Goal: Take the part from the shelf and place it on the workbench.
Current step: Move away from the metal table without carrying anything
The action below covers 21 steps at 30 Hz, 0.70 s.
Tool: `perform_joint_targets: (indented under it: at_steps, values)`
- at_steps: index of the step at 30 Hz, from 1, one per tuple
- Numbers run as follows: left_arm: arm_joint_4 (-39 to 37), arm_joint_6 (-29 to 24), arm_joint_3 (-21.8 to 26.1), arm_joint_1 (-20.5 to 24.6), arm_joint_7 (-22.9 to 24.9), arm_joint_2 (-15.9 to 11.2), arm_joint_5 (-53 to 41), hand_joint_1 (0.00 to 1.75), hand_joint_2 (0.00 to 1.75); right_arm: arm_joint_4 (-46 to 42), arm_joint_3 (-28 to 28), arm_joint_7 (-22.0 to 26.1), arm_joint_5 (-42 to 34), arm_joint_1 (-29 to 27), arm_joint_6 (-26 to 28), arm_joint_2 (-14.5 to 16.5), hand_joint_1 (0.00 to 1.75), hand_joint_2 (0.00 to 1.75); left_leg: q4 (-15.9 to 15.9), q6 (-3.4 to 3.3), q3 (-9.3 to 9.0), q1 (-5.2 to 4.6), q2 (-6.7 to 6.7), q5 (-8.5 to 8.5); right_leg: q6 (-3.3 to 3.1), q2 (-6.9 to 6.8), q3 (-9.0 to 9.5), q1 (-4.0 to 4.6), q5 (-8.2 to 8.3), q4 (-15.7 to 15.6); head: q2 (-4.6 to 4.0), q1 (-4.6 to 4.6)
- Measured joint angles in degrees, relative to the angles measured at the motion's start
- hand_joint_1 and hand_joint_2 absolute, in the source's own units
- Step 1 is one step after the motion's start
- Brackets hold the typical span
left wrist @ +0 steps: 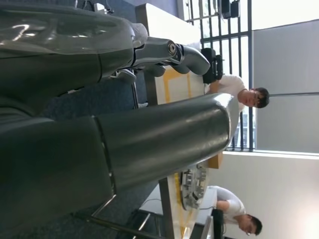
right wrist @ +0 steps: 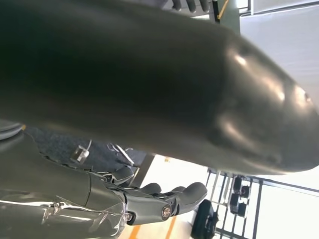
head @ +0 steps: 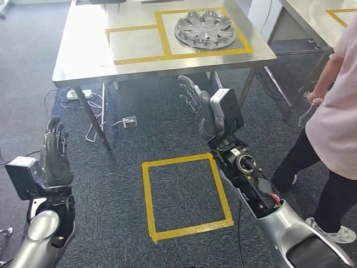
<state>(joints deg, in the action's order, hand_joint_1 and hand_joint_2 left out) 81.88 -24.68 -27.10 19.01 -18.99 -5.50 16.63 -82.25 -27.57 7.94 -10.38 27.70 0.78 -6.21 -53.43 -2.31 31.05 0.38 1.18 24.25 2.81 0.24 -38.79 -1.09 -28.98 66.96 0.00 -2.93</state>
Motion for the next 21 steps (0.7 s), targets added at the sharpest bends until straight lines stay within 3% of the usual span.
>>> perform_joint_targets:
  at_steps: [1, 2, 3, 5, 6, 8, 10, 12, 14, 16, 17, 18, 20, 21]
  values:
    - [0.0, 0.0, 0.0, 0.0, 0.0, 0.1, 0.0, 0.0, 0.0, 0.0, 0.0, 0.0, 0.0, -0.2, 0.0, 0.0, 0.0, 0.0, 0.0, 0.03, -0.04, 0.02, 0.26, 0.11, 0.11, -0.02, -2.02, -0.1, -0.88, 3.6, 0.0, -0.17]
    - [0.0, 0.0, 0.0, -0.1, 0.0, 0.1, 0.0, 0.0, 0.0, 0.0, 0.0, 0.0, 0.0, -0.4, 0.0, -0.1, 0.0, 0.0, 0.0, 0.16, -0.14, 0.07, 0.48, 0.26, 0.23, -0.09, -3.06, -0.23, -0.6, 5.0, 0.0, -0.27]
    - [0.0, 0.0, 0.0, -0.1, 0.0, 0.2, 0.0, 0.0, 0.0, 0.0, 0.0, 0.0, 0.0, -0.5, 0.0, -0.1, 0.0, 0.0, -0.1, 0.39, -0.34, 0.17, 0.69, 0.47, 0.32, -0.26, -2.85, -0.39, 0.87, 3.9, 0.0, -0.44]
    - [0.0, 0.0, 0.0, -0.1, 0.0, 0.2, 0.0, 0.0, 0.0, 0.0, 0.1, 0.0, 0.0, -0.6, 0.0, -0.2, 0.0, 0.0, -0.4, 1.17, -0.94, 0.38, 1.15, 1.2, 0.52, -1.56, 0.53, -0.57, 5.45, -3.9, 0.0, -0.81]
    - [0.0, 0.0, 0.0, -0.1, 0.0, 0.3, 0.0, 0.0, 0.0, 0.0, 0.1, 0.0, 0.0, -0.6, 0.0, -0.2, 0.0, 0.0, -0.7, 1.63, -1.11, 0.33, 1.38, 1.61, 0.46, -2.36, 2.48, -0.42, 6.87, -7.8, 0.0, -1.03]
    - [0.0, 0.0, 0.0, -0.1, 0.0, 0.3, 0.0, 0.0, 0.0, 0.0, 0.1, 0.0, 0.0, -0.6, 0.0, -0.2, 0.0, 0.0, -1.3, 2.38, -1.02, 0.07, 1.98, 2.11, -0.11, -3.14, 4.25, 0.0, 7.11, -11.3, 0.0, -1.0]
    - [0.0, 0.1, 0.0, -0.1, 0.0, 0.3, 0.0, 0.0, 0.0, -0.1, 0.1, 0.0, -0.1, -0.7, 0.0, -0.3, 0.0, 0.0, -1.5, 2.98, -0.99, 0.04, 2.92, 2.35, -1.05, -2.09, 4.24, 0.15, 6.8, -11.4, 0.0, -0.59]
    - [0.1, 0.2, 0.0, 0.0, -0.1, 0.3, 0.0, 0.0, 0.0, -0.4, 0.1, 0.0, -0.5, -0.7, 0.1, -0.4, 0.0, 0.0, -3.1, 3.57, -0.6, 0.27, 2.49, 3.58, -1.78, -0.9, 4.39, 0.06, 6.71, -11.5, 0.0, -0.15]
    - [0.1, 0.4, 0.0, 0.2, -0.2, 0.3, -0.1, 0.0, 0.0, -0.8, 0.1, -0.1, -0.8, -0.7, 0.2, -0.4, 0.0, 0.0, -9.6, 3.85, 2.7, 0.44, 0.58, 6.56, -2.36, 0.14, 4.59, -0.03, 6.64, -11.6, 0.0, 0.63]
    - [0.0, 0.6, 0.0, 0.1, -0.3, 0.3, -0.2, 0.0, 0.0, -1.0, 0.0, -0.2, -0.9, -1.0, 0.4, -0.4, 0.0, 0.0, -18.0, 3.82, 7.84, 0.46, -0.53, 9.1, -2.69, 1.24, 4.62, 0.13, 6.59, -11.6, 0.0, 1.34]
    - [0.0, 0.7, 0.0, 0.1, -0.4, 0.3, -0.2, 0.0, 0.0, -1.0, 0.0, -0.2, -1.0, -1.1, 0.5, -0.4, 0.0, 0.0, -20.1, 3.67, 9.55, 0.42, -0.7, 8.97, -2.76, 1.86, 4.64, 0.26, 6.58, -11.6, 0.0, 1.51]
    - [0.0, 0.7, 0.0, 0.1, -0.4, 0.3, -0.2, 0.0, 0.0, -1.1, 0.0, -0.2, -1.1, -1.2, 0.6, -0.4, 0.0, 0.0, -19.6, 3.4, 10.08, 0.35, -0.84, 7.62, -2.81, 2.52, 4.69, 0.38, 6.58, -11.6, 0.0, 1.62]
    - [0.0, 0.7, 0.0, 0.1, -0.5, 0.3, -0.2, 0.0, 0.0, -1.4, 0.0, -0.2, -1.4, -1.3, 0.6, -0.4, 0.0, 0.0, -12.6, 2.48, 7.82, 0.08, -1.97, 2.63, -2.84, 3.84, 4.84, 0.51, 6.59, -11.6, 0.0, 1.73]
    - [0.0, 0.7, 0.0, 0.2, -0.5, 0.3, -0.2, 0.0, 0.0, -1.6, 0.0, -0.2, -1.5, -1.3, 0.7, -0.4, 0.0, 0.0, -8.2, 1.91, 6.11, -0.01, -3.36, 0.54, -2.82, 4.37, 4.88, 0.47, 6.6, -11.6, 0.0, 1.75]
